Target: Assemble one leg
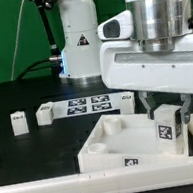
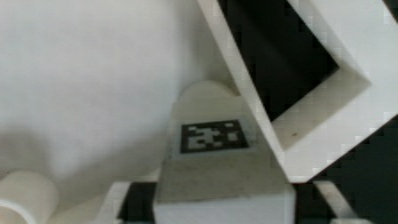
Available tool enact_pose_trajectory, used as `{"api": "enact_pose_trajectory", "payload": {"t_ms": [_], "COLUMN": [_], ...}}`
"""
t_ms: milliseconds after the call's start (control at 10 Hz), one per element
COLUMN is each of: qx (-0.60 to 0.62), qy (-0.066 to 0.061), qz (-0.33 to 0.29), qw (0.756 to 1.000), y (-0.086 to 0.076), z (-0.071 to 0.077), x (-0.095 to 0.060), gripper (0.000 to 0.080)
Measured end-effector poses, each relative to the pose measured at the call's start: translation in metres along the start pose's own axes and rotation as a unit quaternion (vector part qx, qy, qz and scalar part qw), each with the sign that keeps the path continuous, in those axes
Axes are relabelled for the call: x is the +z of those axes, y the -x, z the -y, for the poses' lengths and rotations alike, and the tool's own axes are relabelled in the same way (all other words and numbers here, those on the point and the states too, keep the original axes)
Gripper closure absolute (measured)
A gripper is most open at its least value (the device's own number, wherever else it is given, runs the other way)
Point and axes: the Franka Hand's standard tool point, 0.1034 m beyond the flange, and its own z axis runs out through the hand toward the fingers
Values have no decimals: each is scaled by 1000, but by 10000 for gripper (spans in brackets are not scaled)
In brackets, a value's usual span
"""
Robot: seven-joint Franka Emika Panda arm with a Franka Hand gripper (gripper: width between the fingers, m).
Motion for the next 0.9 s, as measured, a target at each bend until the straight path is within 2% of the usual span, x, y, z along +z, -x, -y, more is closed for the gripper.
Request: {"api": "enact_pose_trajectory", "payload": {"t_ms": [100,200,300,400,900], "qx": [0,0,0,0,0], "qy": [0,0,0,0,0], "qz": [0,0,0,1,1], "qw": [1000,1000,1000,1000,1000], "y": [0,1,1,1,1], "z": [0,0,0,0,0], "x": [1,1,1,1,1], "gripper": [475,298,298,180,151]}}
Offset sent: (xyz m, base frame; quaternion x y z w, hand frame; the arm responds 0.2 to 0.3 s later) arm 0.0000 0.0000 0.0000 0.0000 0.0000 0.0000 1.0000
